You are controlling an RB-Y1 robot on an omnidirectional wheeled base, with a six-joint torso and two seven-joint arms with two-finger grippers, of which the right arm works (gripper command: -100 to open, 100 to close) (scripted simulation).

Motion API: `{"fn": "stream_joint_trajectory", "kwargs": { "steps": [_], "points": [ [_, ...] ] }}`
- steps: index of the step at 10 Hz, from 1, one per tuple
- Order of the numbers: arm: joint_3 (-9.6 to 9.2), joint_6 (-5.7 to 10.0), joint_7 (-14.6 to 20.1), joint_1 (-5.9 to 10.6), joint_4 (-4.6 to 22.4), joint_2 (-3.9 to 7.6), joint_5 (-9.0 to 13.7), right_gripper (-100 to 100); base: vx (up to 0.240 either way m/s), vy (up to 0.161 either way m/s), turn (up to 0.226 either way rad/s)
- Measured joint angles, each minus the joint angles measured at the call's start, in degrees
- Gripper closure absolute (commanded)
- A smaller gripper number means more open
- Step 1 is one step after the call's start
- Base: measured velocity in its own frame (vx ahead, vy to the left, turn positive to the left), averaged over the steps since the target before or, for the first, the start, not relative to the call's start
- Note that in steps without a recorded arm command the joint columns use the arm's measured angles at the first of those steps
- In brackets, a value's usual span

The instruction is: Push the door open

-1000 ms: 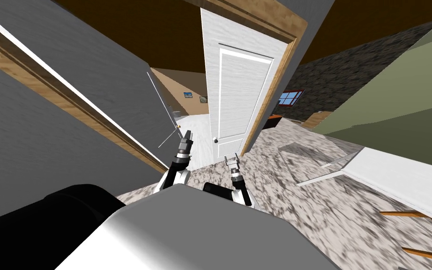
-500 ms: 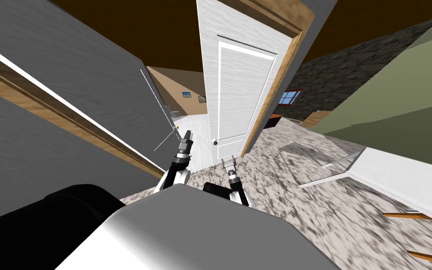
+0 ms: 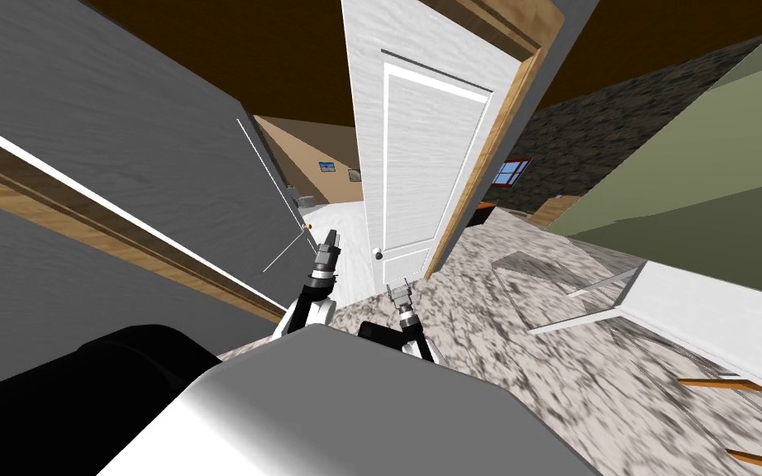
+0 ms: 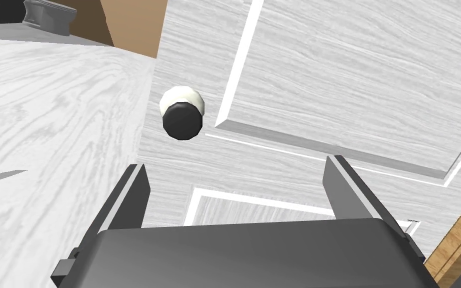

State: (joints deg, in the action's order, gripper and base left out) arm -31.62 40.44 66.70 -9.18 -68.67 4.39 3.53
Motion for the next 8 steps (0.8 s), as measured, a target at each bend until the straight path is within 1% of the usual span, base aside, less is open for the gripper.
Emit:
{"fn": "stream_joint_trajectory", "kwargs": {
  "steps": [1,2,3,4,6,8],
  "points": [
    [-0.55,0.24,1.1,0.19,1.0,-0.1,0.1,-100,0.095,0.031,-0.024],
    [-1.09,0.08,2.3,0.34,1.6,-0.08,0.3,-100,0.091,0.024,-0.025],
    [-1.66,-0.12,3.2,0.36,2.1,-0.3,0.3,-100,0.098,0.022,-0.02],
    [-2.16,-0.04,4.2,0.52,3.0,-0.38,0.4,-100,0.079,0.025,-0.021],
    [-2.99,0.3,6.3,1.31,5.2,-0.65,0.7,-100,0.091,0.027,-0.021],
    [-3.92,0.67,8.2,1.69,7.2,-0.91,0.9,-100,0.1,0.026,-0.024]
  ]
}}
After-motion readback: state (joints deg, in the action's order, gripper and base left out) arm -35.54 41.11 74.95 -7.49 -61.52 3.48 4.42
